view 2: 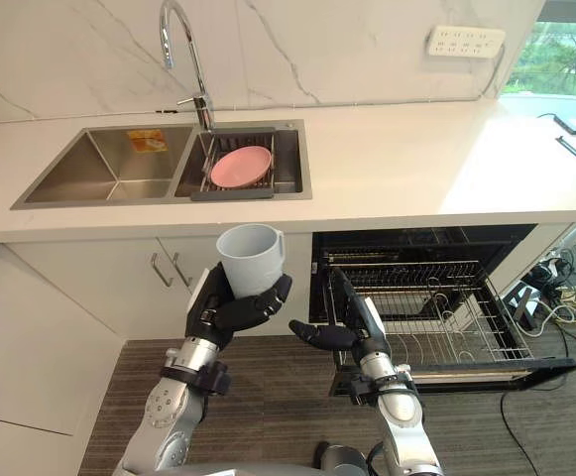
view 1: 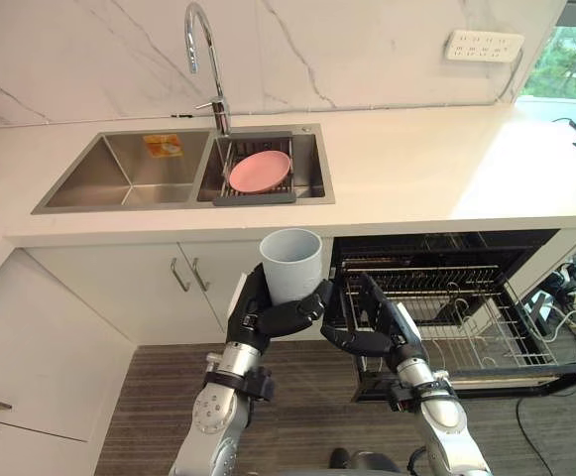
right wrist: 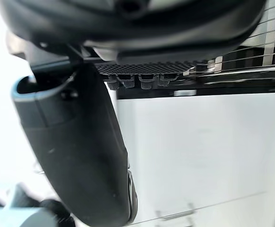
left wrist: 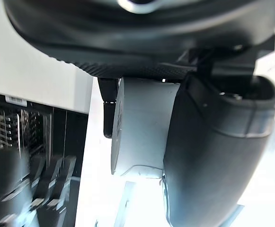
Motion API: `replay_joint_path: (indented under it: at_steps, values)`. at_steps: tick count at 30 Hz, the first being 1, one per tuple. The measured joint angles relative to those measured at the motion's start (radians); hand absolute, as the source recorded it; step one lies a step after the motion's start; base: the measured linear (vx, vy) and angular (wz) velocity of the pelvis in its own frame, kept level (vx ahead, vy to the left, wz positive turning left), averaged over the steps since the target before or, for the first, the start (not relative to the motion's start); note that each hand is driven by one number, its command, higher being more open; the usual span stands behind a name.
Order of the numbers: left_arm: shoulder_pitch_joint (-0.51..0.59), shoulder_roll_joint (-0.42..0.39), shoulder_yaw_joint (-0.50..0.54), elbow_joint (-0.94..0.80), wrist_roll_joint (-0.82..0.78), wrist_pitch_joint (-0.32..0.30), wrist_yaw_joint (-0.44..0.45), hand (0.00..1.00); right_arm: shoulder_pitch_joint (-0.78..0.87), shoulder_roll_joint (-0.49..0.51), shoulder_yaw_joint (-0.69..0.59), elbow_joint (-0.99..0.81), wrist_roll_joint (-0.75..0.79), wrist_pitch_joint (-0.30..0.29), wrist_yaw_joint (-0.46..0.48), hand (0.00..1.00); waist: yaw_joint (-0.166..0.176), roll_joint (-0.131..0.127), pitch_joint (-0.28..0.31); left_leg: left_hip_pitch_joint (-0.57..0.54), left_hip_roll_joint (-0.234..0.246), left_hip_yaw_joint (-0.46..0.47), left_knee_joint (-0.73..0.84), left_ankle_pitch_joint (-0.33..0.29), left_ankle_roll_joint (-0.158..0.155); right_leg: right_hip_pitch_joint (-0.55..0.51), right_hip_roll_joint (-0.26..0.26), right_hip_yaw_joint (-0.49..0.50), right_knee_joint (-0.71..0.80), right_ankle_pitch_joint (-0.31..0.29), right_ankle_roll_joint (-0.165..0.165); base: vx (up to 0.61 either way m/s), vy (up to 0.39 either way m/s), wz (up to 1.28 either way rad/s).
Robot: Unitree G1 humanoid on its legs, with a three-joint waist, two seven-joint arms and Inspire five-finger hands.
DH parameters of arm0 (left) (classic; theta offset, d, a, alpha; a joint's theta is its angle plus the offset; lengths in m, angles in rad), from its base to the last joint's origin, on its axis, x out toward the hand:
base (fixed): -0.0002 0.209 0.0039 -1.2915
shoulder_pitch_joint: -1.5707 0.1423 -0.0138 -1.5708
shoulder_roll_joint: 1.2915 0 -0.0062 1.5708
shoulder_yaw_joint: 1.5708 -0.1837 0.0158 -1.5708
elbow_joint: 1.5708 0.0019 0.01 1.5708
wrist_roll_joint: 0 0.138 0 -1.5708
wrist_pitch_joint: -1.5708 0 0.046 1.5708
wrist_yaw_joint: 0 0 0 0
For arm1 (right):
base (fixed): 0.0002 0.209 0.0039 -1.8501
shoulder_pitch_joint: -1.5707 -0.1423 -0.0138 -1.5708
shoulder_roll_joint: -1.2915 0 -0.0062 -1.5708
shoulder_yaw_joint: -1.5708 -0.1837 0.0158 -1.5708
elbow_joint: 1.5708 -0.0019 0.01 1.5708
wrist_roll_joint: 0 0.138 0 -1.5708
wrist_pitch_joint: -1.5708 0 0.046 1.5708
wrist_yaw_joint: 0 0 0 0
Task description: Walk over to the sink, pick up the cup, carry it to the dishwasher, place the cup inside the dishwasher, then close the dishwasher door
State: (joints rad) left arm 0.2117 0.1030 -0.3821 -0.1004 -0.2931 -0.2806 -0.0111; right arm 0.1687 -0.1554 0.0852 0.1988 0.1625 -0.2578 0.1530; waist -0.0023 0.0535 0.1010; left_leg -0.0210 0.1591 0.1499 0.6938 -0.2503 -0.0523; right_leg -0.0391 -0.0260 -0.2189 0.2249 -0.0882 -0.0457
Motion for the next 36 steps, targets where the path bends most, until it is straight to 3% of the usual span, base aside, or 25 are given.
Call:
replay_joint_path:
  at_steps: [3,6,8,9,11,15,17,20,23,25,27,30,33,34,36]
  values:
    - [-0.001,-0.008,0.004,0.0,0.0,-0.003,-0.023,0.0,-0.025,0.006,-0.001,-0.007,0.0,-0.009,-0.002,1.0,0.017,-0.003,0.001,-0.043,-0.006,-0.012,-0.165,-0.072,0.027,0.013,-0.018,0.026,-0.001,-0.015,0.002,0.08,0.091,-0.22]
    - [0.011,-0.006,0.014,0.0,-0.001,-0.005,-0.036,0.0,-0.044,0.008,0.002,0.007,0.0,-0.008,-0.01,1.0,0.017,-0.009,0.005,-0.072,-0.047,-0.133,-0.335,-0.028,0.012,0.016,-0.058,0.081,0.021,-0.036,0.044,0.06,0.257,-0.36]
    - [0.033,-0.008,0.022,0.0,-0.001,-0.007,-0.039,0.0,-0.045,0.005,0.008,0.033,0.0,-0.008,-0.016,1.0,0.017,0.0,-0.002,-0.055,-0.06,-0.164,-0.358,0.043,-0.026,0.013,-0.07,0.133,0.044,-0.057,0.086,0.09,0.318,-0.71]
    - [0.045,-0.003,0.024,0.0,-0.002,-0.013,-0.042,0.0,-0.041,0.008,0.013,0.052,-0.001,-0.007,-0.024,1.0,0.016,0.004,-0.007,-0.043,-0.074,-0.138,-0.353,0.064,-0.007,0.019,-0.079,0.17,0.038,-0.05,0.108,0.12,0.37,-0.69]
    - [0.046,0.005,0.033,0.0,-0.01,-0.02,-0.058,0.0,-0.03,0.013,0.015,0.064,-0.001,-0.008,-0.025,1.0,0.013,-0.023,-0.009,-0.046,-0.108,-0.083,-0.359,0.056,0.014,0.001,-0.117,0.215,0.029,-0.035,0.134,0.11,0.346,-0.59]
    - [0.046,0.03,0.009,0.004,-0.023,-0.021,-0.076,0.0,0.009,0.015,-0.026,0.067,0.015,-0.008,-0.024,1.0,-0.001,-0.03,-0.01,-0.03,-0.159,-0.024,-0.352,0.027,0.069,-0.007,-0.166,0.249,0.009,-0.019,0.173,0.14,0.245,-0.34]
    - [0.046,0.033,0.011,0.005,-0.023,-0.021,-0.076,0.0,0.016,0.021,-0.041,0.069,0.016,-0.008,-0.021,1.0,-0.007,-0.03,-0.009,0.007,-0.172,0.009,-0.383,0.02,0.076,-0.034,-0.183,0.239,0.07,-0.018,0.173,0.15,0.176,-0.55]
    - [0.045,0.037,0.034,0.006,-0.023,-0.021,-0.076,0.0,0.014,0.034,-0.038,0.07,0.018,-0.009,-0.013,1.0,-0.013,-0.03,-0.008,0.095,-0.176,0.084,-0.452,0.021,0.085,-0.073,-0.212,0.089,0.19,-0.017,0.129,0.1,0.141,-0.78]
    - [0.027,0.046,0.066,0.006,-0.023,-0.022,-0.075,0.0,-0.009,0.044,-0.029,0.073,0.01,-0.01,-0.008,1.0,-0.014,-0.037,-0.009,0.1,-0.169,0.113,-0.471,0.021,0.085,-0.062,-0.196,0.035,0.085,0.006,0.131,0.04,0.035,-0.6]
    - [0.015,0.058,0.085,0.006,-0.023,-0.022,-0.067,0.0,-0.025,0.043,-0.023,0.089,0.01,-0.01,-0.003,1.0,-0.015,-0.035,-0.005,0.1,-0.149,0.143,-0.486,0.021,0.086,-0.018,-0.158,0.025,-0.055,0.065,0.158,0.03,-0.006,-0.53]
    - [0.009,0.058,0.09,0.006,-0.023,-0.022,-0.051,0.0,-0.024,0.039,-0.012,0.105,0.01,-0.01,-0.002,1.0,-0.015,-0.035,-0.005,0.098,-0.133,0.141,-0.488,0.022,0.085,0.006,-0.13,0.036,-0.127,0.102,0.149,0.04,-0.042,-0.36]
    - [0.001,0.051,0.084,0.006,-0.022,-0.022,-0.032,0.0,-0.019,0.029,-0.009,0.108,0.01,-0.01,-0.003,1.0,-0.028,-0.033,-0.003,0.087,-0.122,0.133,-0.479,0.024,0.079,0.009,-0.118,0.039,-0.146,0.11,0.149,0.03,-0.054,-0.09]
    - [0.003,0.04,0.077,0.006,-0.021,-0.022,-0.033,0.0,-0.013,0.025,-0.007,0.108,0.01,-0.01,-0.012,1.0,-0.016,-0.032,0.005,0.041,-0.081,0.108,-0.338,-0.002,0.034,0.046,-0.093,0.048,-0.2,0.12,0.126,-0.01,-0.093,-0.14]
    - [0.008,0.033,0.078,0.005,-0.02,-0.023,-0.032,0.0,-0.013,0.024,0.004,0.107,0.01,-0.01,-0.019,1.0,-0.003,-0.025,0.011,0.004,-0.047,0.102,-0.211,-0.014,0.014,0.069,-0.072,0.064,-0.227,0.127,0.116,-0.04,-0.107,-0.33]
    - [0.011,0.031,0.083,0.003,-0.02,-0.023,-0.032,0.0,-0.012,0.024,0.016,0.105,0.01,-0.01,-0.02,1.0,0.013,-0.012,0.013,-0.023,-0.018,0.079,-0.115,-0.014,0.013,0.088,-0.05,0.1,-0.25,0.138,0.103,-0.02,-0.074,-0.56]
